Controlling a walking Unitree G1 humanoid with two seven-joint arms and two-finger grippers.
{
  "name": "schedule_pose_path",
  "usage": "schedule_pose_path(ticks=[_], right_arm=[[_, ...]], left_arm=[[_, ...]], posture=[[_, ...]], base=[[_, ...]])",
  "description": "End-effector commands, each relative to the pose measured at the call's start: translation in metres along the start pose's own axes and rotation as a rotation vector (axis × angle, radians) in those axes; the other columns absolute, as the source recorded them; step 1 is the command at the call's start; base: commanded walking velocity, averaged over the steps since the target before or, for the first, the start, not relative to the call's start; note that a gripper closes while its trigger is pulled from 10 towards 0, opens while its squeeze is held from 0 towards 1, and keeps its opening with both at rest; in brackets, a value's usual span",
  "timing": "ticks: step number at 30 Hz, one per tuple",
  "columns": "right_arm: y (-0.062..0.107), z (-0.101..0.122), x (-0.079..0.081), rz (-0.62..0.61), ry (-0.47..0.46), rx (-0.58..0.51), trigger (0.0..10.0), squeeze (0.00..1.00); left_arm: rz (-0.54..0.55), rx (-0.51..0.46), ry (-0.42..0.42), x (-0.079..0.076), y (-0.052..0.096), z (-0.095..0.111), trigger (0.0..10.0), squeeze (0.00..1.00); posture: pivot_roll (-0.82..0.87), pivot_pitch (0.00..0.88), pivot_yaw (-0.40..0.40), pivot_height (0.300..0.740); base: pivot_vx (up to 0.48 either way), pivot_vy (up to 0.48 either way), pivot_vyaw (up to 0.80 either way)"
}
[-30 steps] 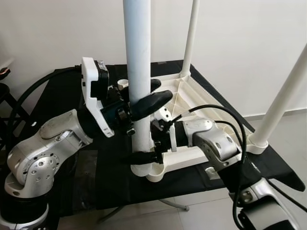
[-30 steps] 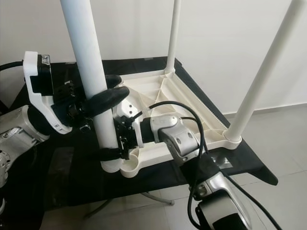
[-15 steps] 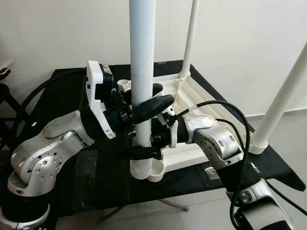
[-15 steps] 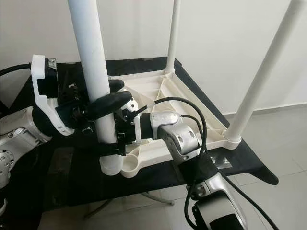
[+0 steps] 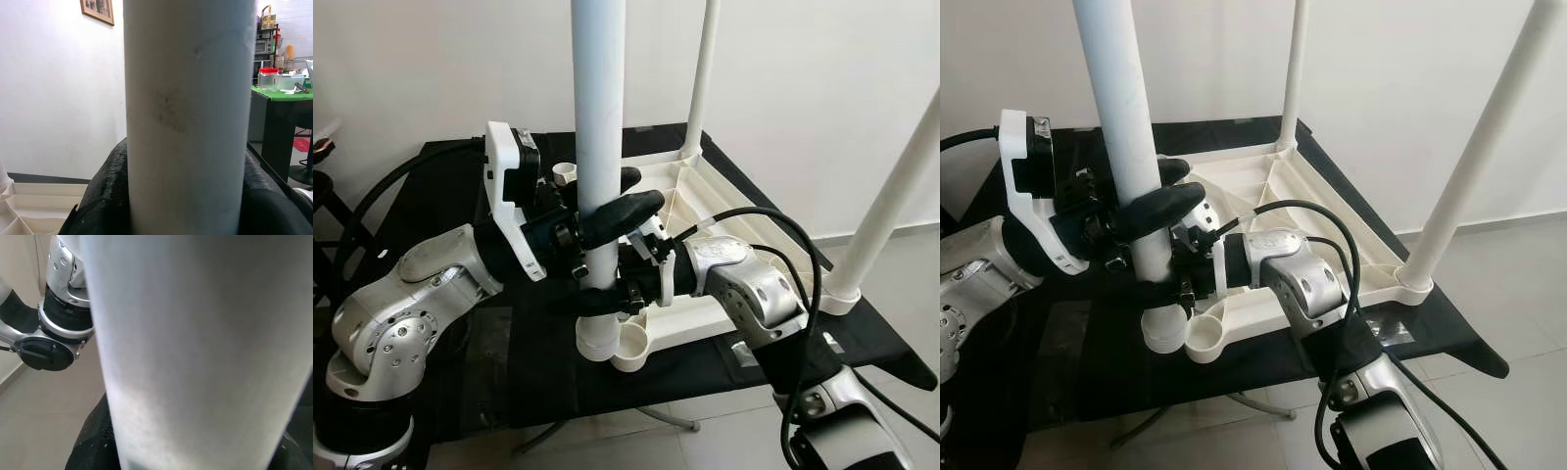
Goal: Building children table
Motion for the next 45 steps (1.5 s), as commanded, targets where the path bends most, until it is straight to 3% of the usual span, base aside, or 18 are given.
schedule_pose_path(ticks=[1, 2, 3, 5, 6, 16, 17, 20, 21, 26, 28, 29, 30, 32, 33, 38, 41, 45], right_arm=[[-0.016, 0.005, 0.003, 0.016, 0.030, 0.005, 0.0, 0.00], [-0.016, 0.005, 0.002, 0.007, 0.029, 0.002, 0.0, 0.00], [-0.015, 0.006, 0.001, -0.003, 0.028, -0.003, 0.0, 0.00], [-0.015, 0.006, 0.000, -0.010, 0.028, -0.006, 0.0, 0.00], [-0.014, 0.007, -0.002, -0.030, 0.027, -0.013, 0.0, 0.00], [0.001, 0.016, -0.025, -0.210, 0.020, -0.079, 0.0, 0.00], [0.014, 0.021, -0.032, -0.264, 0.020, -0.098, 0.0, 0.00], [0.021, 0.023, -0.035, -0.292, 0.024, -0.102, 0.0, 0.00], [0.034, 0.027, -0.040, -0.337, 0.033, -0.110, 0.0, 0.00], [0.044, 0.031, -0.042, -0.372, 0.043, -0.116, 0.0, 0.00], [0.052, 0.034, -0.043, -0.388, 0.044, -0.124, 0.0, 0.00], [0.057, 0.034, -0.038, -0.368, 0.051, -0.108, 3.6, 0.00], [0.060, 0.032, -0.032, -0.330, 0.063, -0.088, 10.0, 0.00], [0.060, 0.032, -0.032, -0.330, 0.063, -0.088, 10.0, 0.00], [0.062, 0.030, -0.026, -0.292, 0.063, -0.069, 10.0, 0.00], [0.068, 0.019, -0.009, -0.177, 0.053, 0.004, 10.0, 0.00], [0.075, 0.012, -0.004, -0.145, 0.046, 0.047, 10.0, 0.00], [0.072, 0.013, -0.003, -0.143, 0.050, 0.026, 10.0, 0.00]], left_arm=[[-0.055, -0.027, 0.016, -0.008, -0.010, 0.001, 0.0, 0.00], [-0.047, -0.031, 0.013, -0.007, -0.010, 0.002, 0.0, 0.00], [-0.031, -0.032, 0.009, -0.005, -0.009, 0.002, 3.1, 0.13], [-0.021, -0.032, 0.006, -0.003, -0.009, 0.002, 3.1, 0.13], [0.003, -0.035, 0.014, 0.000, -0.007, 0.002, 10.0, 1.00], [0.136, -0.024, 0.008, 0.015, 0.010, -0.001, 10.0, 1.00], [0.207, 0.002, -0.001, 0.021, 0.023, -0.006, 10.0, 1.00], [0.247, 0.014, -0.003, 0.024, 0.030, -0.008, 10.0, 1.00], [0.321, 0.031, -0.005, 0.029, 0.045, -0.010, 10.0, 1.00], [0.397, 0.048, -0.011, 0.035, 0.058, -0.012, 10.0, 1.00], [0.496, 0.066, -0.022, 0.042, 0.071, -0.014, 10.0, 1.00], [0.622, 0.110, -0.040, 0.050, 0.085, -0.020, 10.0, 1.00], [0.716, 0.145, -0.045, 0.054, 0.096, -0.027, 10.0, 1.00], [0.716, 0.145, -0.045, 0.054, 0.096, -0.027, 10.0, 1.00], [0.770, 0.176, -0.045, 0.054, 0.103, -0.033, 10.0, 0.00], [0.809, 0.275, -0.022, 0.036, 0.107, -0.059, 10.0, 0.00], [0.861, 0.405, 0.013, 0.003, 0.108, -0.092, 10.0, 0.00], [0.903, 0.448, 0.029, -0.009, 0.109, -0.103, 10.0, 0.00]], posture=[[-0.01, 0.000, 0.022, 0.740], [-0.01, 0.000, 0.022, 0.740], [-0.01, 0.002, 0.022, 0.740], [-0.01, 0.002, 0.022, 0.740], [-0.01, 0.003, 0.022, 0.740], [-0.01, 0.015, 0.020, 0.740], [-0.01, 0.023, 0.020, 0.740], [-0.01, 0.030, 0.020, 0.740], [-0.01, 0.037, 0.019, 0.740], [-0.01, 0.046, 0.020, 0.740], [-0.01, 0.055, 0.022, 0.740], [-0.01, 0.064, 0.024, 0.740], [0.00, 0.075, 0.027, 0.740], [0.00, 0.075, 0.027, 0.740], [0.00, 0.075, 0.027, 0.740], [-0.01, 0.123, 0.038, 0.740], [-0.01, 0.170, 0.048, 0.740], [-0.01, 0.192, 0.053, 0.740]], base=[[0.000, 0.000, 0.00], [0.000, 0.000, 0.00], [0.000, 0.000, 0.00], [0.000, 0.000, 0.00], [0.000, 0.000, 0.00], [0.000, 0.000, 0.00], [0.000, 0.000, 0.00], [0.000, 0.000, 0.00], [0.000, 0.000, 0.00], [0.000, 0.000, 0.00], [0.000, 0.000, 0.00], [0.000, 0.000, 0.00], [0.000, 0.000, 0.00], [0.000, 0.000, 0.00], [0.000, 0.000, 0.00], [0.000, 0.000, 0.00], [0.000, 0.000, 0.00], [0.000, 0.000, 0.00]])
Point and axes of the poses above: a point about 5 cm out from each wrist's last joint towards the gripper, its own y axis pointing back from the gripper into the wrist, its own z axis along the axis of the wrist's last joint, x = y × z, the point moved 2 cm from there along -y, pointing out of the wrist towards the gripper, and after that the axes turned 12 degrees about -y, right-handed, at the moved point
